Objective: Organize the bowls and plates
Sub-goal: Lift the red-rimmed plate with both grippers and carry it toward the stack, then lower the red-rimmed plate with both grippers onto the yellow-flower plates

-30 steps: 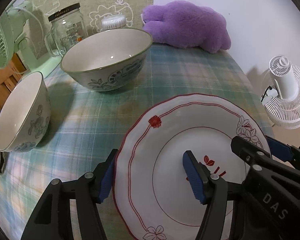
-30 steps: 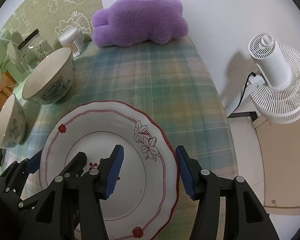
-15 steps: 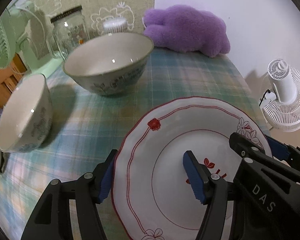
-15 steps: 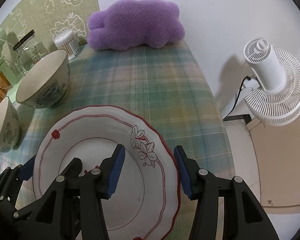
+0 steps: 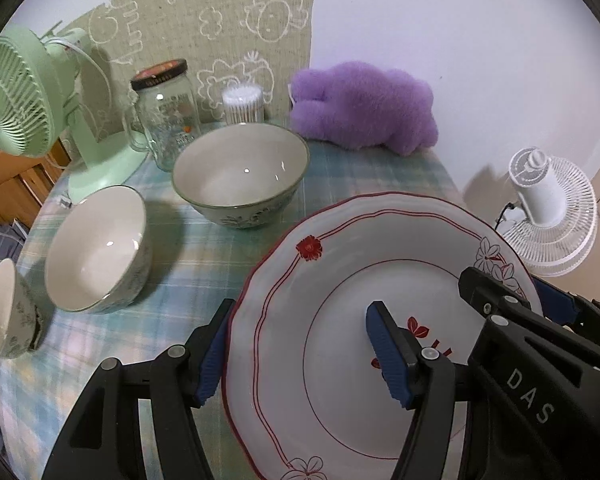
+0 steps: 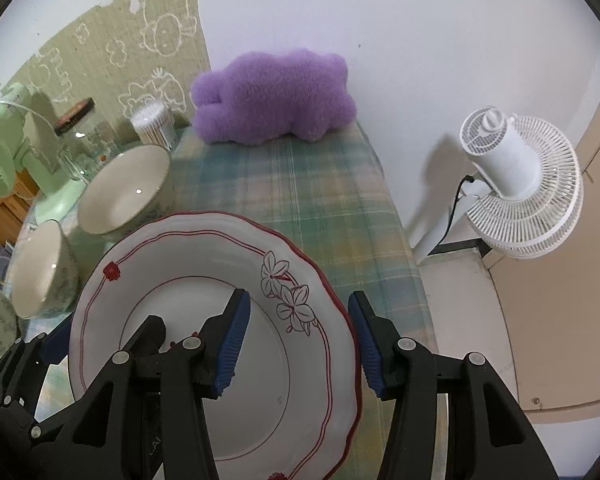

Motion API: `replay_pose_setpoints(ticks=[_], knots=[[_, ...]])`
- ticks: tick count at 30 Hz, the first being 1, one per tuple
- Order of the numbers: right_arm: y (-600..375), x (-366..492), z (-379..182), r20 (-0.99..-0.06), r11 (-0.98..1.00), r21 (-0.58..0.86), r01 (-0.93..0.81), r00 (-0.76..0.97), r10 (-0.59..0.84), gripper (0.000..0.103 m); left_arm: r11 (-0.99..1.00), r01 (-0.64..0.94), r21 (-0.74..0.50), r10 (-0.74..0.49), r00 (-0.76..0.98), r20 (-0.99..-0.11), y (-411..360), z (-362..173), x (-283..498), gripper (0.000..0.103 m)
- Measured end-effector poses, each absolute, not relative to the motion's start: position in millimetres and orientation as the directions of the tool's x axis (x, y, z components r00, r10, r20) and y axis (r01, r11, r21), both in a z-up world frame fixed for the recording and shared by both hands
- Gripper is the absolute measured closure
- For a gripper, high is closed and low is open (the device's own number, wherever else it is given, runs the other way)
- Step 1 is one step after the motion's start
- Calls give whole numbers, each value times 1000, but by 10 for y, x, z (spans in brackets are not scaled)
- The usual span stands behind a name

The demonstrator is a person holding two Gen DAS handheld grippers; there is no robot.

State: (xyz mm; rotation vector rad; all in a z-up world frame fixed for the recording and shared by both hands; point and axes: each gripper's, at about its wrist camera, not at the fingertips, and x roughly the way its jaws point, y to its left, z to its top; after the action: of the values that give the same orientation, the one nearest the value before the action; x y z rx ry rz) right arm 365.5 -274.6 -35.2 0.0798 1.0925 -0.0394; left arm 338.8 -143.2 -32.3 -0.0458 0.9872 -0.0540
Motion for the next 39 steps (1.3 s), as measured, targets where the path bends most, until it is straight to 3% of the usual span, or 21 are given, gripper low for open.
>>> replay_pose_setpoints(ticks=[17, 30, 39], knots=[[-2639, 2561, 264, -867, 988, -16, 152, 490, -89, 49, 986, 128, -104, -158, 549, -820, -1303, 43, 2401, 38], [-2855, 1659, 206, -880, 957, -53, 284, 441, -179, 49, 957, 267, -115, -244, 520, -818, -1582, -107, 1668, 38], [-3130, 1445, -102, -907, 957, -74, 281, 380, -182, 49, 955, 254, -154, -256, 444, -858, -1866, -425, 1516, 38]])
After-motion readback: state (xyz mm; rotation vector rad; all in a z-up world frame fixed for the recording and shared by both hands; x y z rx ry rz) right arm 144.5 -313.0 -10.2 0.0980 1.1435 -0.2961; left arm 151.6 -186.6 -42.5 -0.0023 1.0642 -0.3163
